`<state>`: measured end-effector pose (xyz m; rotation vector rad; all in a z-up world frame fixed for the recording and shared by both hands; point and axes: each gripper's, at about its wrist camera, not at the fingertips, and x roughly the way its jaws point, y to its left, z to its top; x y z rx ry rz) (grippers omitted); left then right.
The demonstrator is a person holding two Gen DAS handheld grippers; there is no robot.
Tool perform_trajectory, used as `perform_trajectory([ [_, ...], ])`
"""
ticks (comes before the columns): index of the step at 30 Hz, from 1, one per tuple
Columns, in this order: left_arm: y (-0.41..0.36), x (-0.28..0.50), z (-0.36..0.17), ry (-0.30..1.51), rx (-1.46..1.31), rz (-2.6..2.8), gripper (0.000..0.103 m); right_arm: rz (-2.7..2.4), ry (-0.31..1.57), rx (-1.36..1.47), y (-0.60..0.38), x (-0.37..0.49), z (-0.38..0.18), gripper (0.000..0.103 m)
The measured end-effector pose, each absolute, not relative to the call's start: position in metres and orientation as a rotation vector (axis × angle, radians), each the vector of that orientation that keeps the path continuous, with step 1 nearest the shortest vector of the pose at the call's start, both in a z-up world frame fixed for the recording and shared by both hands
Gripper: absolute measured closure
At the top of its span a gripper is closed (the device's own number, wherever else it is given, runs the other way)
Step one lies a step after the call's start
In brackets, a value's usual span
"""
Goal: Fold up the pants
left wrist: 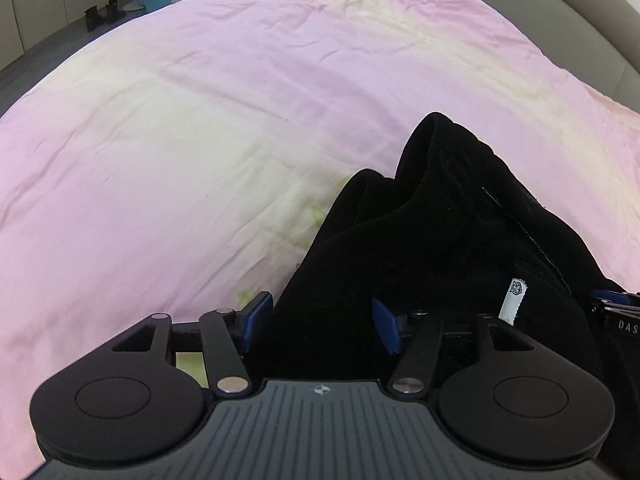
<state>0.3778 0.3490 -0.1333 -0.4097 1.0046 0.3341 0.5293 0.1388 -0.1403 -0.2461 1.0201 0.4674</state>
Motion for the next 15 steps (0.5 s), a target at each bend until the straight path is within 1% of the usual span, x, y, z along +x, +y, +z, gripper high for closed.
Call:
perform_trajectory([
  [3, 0.346, 0.376, -0.128, 1.016, -0.393, 0.336, 0.033, 0.479, 1.047, -0.211, 0.136, 0.544, -0.137, 0.065],
  [5, 0.335, 0.373, -0.119, 1.000, -0.306, 0.333, 0.030, 0.524, 1.050, -0.195, 0.120, 0.539, -0.126, 0.065],
  [7, 0.321, 0.365, -0.105, 0.959, -0.214, 0.335, 0.030, 0.526, 1.076, -0.153, 0.092, 0.542, -0.114, 0.062],
  [11, 0.272, 0.349, -0.073, 0.868, -0.045, 0.366, 0.028, 0.481, 1.145, -0.052, 0.023, 0.524, -0.094, 0.055],
  [15, 0.211, 0.337, -0.047, 0.842, -0.015, 0.238, 0.028, 0.367, 1.152, 0.019, -0.078, 0.506, -0.079, 0.055],
])
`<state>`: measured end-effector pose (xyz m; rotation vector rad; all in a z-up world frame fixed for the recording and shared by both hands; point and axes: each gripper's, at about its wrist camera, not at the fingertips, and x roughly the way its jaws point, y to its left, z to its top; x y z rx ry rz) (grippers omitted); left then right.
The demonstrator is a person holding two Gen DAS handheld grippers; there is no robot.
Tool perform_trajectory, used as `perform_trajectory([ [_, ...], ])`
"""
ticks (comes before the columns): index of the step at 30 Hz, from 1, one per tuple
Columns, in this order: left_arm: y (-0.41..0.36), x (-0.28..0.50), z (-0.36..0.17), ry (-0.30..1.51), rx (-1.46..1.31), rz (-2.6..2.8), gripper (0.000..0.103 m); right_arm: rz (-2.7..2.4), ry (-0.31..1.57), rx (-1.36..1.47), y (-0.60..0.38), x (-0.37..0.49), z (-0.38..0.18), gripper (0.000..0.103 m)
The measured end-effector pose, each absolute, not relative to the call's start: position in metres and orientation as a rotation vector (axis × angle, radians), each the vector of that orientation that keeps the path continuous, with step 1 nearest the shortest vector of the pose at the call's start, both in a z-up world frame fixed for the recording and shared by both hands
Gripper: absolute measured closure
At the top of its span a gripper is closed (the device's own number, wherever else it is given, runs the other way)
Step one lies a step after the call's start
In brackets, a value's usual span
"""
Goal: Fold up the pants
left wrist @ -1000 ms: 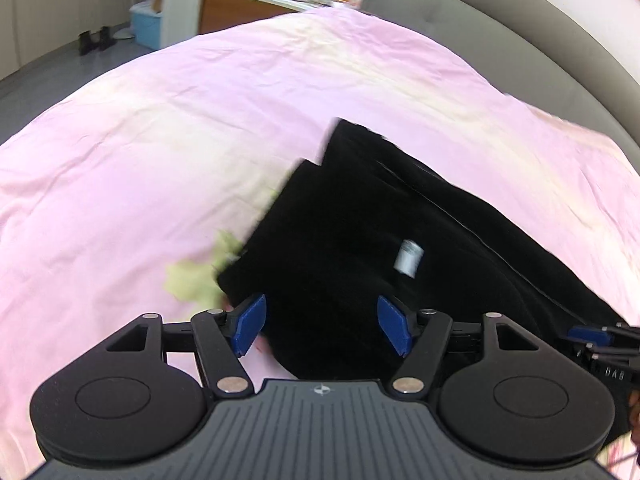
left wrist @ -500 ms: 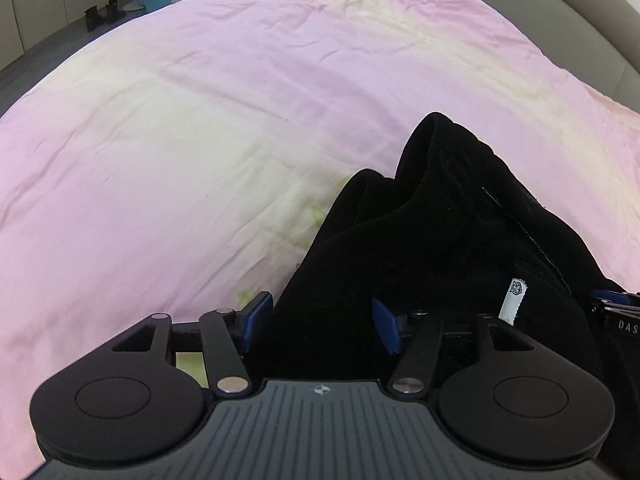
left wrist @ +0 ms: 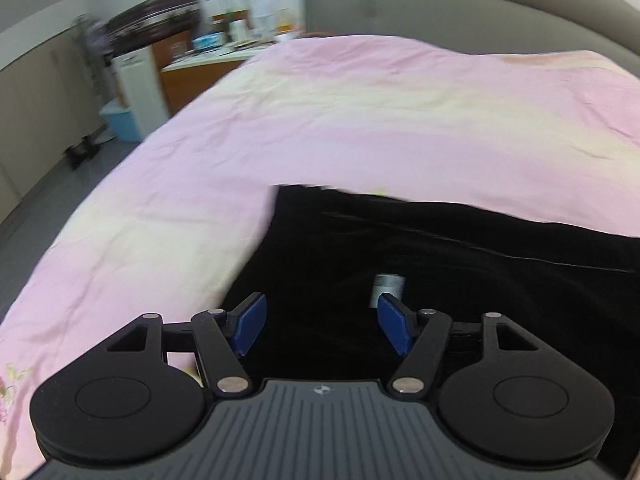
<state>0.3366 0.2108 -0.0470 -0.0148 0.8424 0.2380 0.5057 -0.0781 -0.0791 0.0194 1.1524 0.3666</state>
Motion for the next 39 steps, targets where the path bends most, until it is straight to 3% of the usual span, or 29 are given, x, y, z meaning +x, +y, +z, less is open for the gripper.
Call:
perform_trajectory([
  [8, 0.082, 0.336, -0.052, 0.899, 0.007, -0.045, 0.031, 0.118, 1.107, 0.115, -0.269, 0.458, -0.046, 0.055],
  [12, 0.030, 0.328, -0.085, 0.999, 0.069, -0.123, 0.048, -0.003, 1.098, 0.149, -0.364, 0.427, -0.041, 0.054],
  [13, 0.020, 0.323, -0.097, 1.050, 0.099, -0.128, 0.056, -0.025, 1.099, 0.159, -0.378, 0.421, -0.043, 0.054],
  [16, 0.012, 0.322, -0.135, 1.197, 0.158, -0.091, 0.063, -0.075, 1.097, 0.187, -0.424, 0.401, -0.049, 0.054],
  [22, 0.011, 0.331, -0.139, 1.236, 0.185, -0.053, 0.063, -0.122, 1.088, 0.286, -0.488, 0.375, -0.064, 0.053],
  [27, -0.002, 0.335, -0.109, 1.139, 0.122, -0.074, 0.057, -0.161, 1.032, 0.456, -0.513, 0.367, -0.078, 0.042],
  [39, -0.096, 0.394, -0.129, 1.020, -0.043, -0.236, 0.057, -0.245, 0.952, 0.846, -0.552, 0.372, -0.143, 0.045],
])
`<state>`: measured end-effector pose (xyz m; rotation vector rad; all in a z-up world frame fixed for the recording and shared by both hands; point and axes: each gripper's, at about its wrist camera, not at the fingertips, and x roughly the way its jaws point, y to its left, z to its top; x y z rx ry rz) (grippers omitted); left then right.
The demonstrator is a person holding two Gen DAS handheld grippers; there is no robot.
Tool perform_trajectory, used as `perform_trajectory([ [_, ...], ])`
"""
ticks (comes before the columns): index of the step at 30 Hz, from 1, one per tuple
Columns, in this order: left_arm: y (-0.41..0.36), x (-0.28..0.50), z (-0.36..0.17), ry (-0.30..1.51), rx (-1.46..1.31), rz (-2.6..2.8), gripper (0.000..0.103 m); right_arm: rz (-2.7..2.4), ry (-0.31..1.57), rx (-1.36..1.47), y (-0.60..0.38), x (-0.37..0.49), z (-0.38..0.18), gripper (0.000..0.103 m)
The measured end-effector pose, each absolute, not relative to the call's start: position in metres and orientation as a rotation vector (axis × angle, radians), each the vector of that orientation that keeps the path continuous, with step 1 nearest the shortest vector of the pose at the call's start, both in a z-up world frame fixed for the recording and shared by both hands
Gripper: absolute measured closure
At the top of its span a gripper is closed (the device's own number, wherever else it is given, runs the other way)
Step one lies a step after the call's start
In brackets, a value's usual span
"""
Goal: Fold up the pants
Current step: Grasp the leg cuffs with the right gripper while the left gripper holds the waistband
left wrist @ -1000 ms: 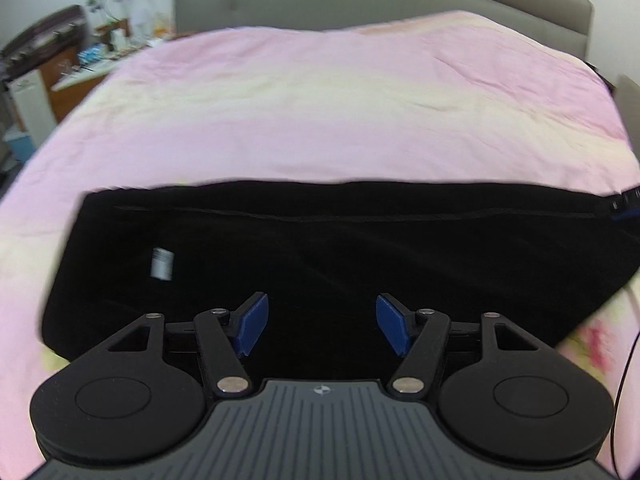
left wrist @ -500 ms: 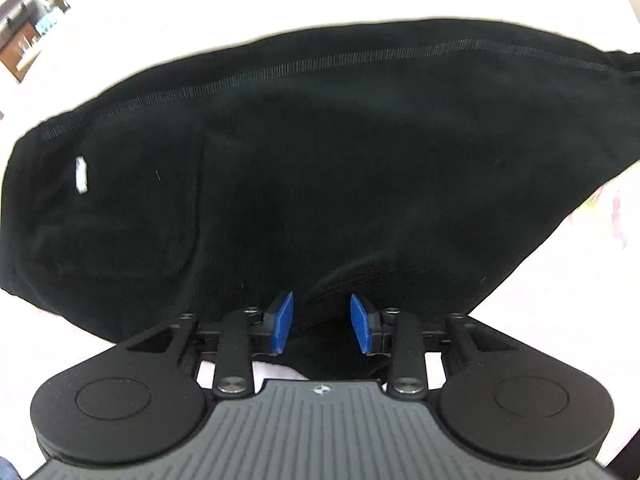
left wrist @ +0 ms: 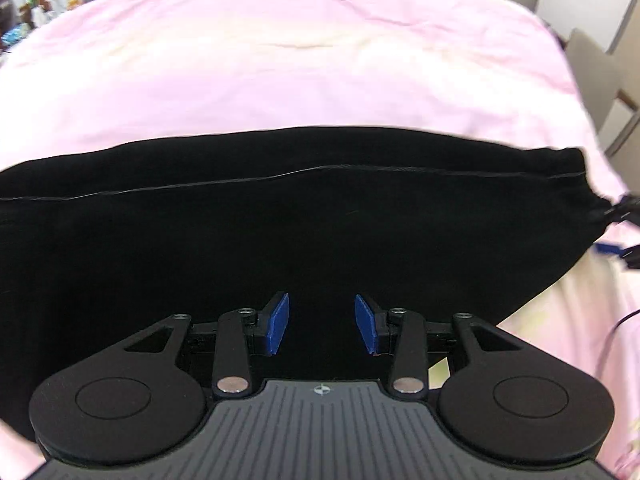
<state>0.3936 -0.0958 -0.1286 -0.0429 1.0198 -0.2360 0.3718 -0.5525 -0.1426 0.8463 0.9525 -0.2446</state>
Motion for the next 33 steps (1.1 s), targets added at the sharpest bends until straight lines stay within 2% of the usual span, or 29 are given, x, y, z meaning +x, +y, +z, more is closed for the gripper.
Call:
perform_trajectory([
  [6, -0.153, 0.421, -0.147, 0.982, -0.041, -0.336, 0.057, -0.217, 0.889, 0.874, -0.553, 0.380, -0.172, 0.049],
  [11, -0.200, 0.428, -0.169, 1.035, -0.014, -0.377, 0.057, -0.210, 0.864, 0.821, -0.548, 0.386, -0.173, 0.063],
  [15, -0.218, 0.424, -0.193, 1.091, 0.025, -0.332, 0.056, -0.175, 0.888, 0.694, -0.536, 0.393, -0.148, 0.072],
  [21, -0.214, 0.433, -0.189, 1.117, -0.003, -0.326, 0.056, -0.094, 0.844, 0.502, -0.501, 0.402, -0.085, 0.075],
  [28, -0.180, 0.392, -0.149, 0.976, -0.071, -0.325, 0.057, 0.064, 0.767, 0.288, -0.420, 0.405, -0.011, 0.076],
  [33, -0.126, 0.383, -0.119, 0.910, -0.141, -0.251, 0.057, 0.186, 0.776, 0.152, -0.332, 0.412, 0.009, 0.078],
])
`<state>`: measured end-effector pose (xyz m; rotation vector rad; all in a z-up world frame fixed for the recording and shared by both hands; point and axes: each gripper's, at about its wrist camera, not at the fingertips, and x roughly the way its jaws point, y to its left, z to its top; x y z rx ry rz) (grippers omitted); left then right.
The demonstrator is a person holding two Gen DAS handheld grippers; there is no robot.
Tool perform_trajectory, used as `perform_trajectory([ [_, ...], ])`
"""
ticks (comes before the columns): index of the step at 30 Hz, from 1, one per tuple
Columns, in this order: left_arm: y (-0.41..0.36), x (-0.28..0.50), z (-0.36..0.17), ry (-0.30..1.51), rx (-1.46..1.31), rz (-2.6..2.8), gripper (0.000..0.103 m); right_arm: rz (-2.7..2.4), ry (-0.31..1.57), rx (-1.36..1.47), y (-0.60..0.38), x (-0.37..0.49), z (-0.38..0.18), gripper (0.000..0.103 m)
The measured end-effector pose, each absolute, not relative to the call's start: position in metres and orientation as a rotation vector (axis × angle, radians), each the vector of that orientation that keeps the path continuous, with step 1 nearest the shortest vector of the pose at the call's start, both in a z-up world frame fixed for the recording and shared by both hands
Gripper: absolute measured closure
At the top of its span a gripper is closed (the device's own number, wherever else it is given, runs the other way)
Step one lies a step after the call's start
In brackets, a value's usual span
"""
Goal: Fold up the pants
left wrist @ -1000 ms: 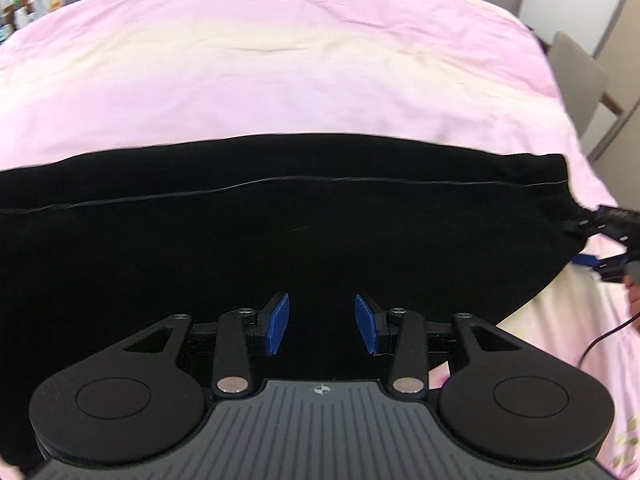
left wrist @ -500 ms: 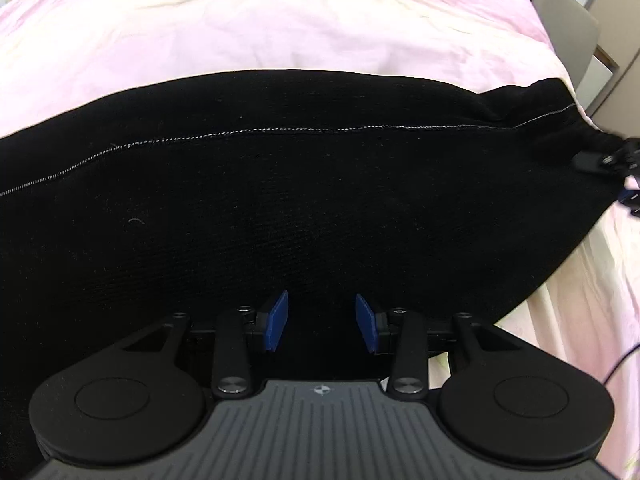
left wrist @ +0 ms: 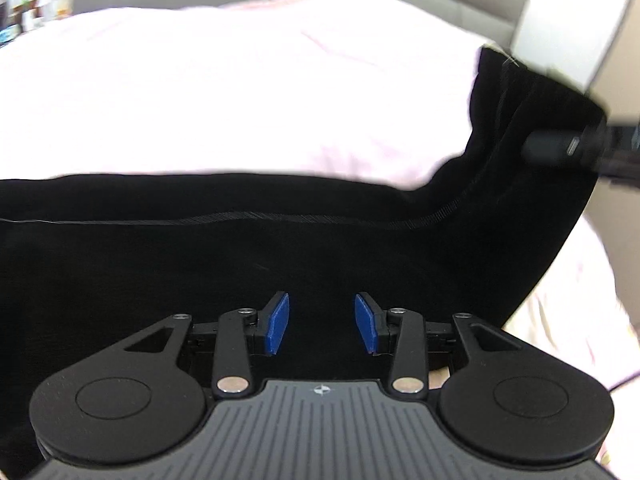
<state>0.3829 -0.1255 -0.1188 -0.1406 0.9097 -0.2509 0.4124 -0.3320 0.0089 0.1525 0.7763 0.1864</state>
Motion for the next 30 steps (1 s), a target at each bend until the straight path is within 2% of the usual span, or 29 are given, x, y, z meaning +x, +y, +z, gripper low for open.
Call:
perform_trajectory([
  [7, -0.043, 0.379, -0.118, 0.912, -0.169, -0.103, 0.057, 0.323, 0.866, -0.099, -0.204, 0.412, -0.022, 0.080],
  [13, -0.008, 0.376, -0.126, 0.958, -0.172, -0.084, 0.057, 0.397, 0.988, -0.362, -0.125, 0.405, -0.093, 0.081],
  [16, -0.016, 0.377, -0.130, 0.973, -0.179, -0.085, 0.057, 0.401, 1.038, -0.454, -0.107, 0.398, -0.121, 0.078],
  [17, -0.014, 0.377, -0.131, 0.974, -0.182, -0.089, 0.057, 0.405, 1.037, -0.471, -0.104, 0.396, -0.124, 0.073],
  [18, -0.014, 0.375, -0.129, 0.972, -0.185, -0.094, 0.057, 0.417, 1.037, -0.477, -0.103, 0.395, -0.122, 0.066],
  [20, -0.015, 0.374, -0.130, 0.965, -0.192, -0.101, 0.057, 0.446, 1.053, -0.470, -0.104, 0.395, -0.118, 0.059],
  [30, -0.015, 0.384, -0.120, 0.957, -0.267, -0.169, 0.057, 0.471, 1.055, -0.305, -0.152, 0.402, -0.057, 0.057],
])
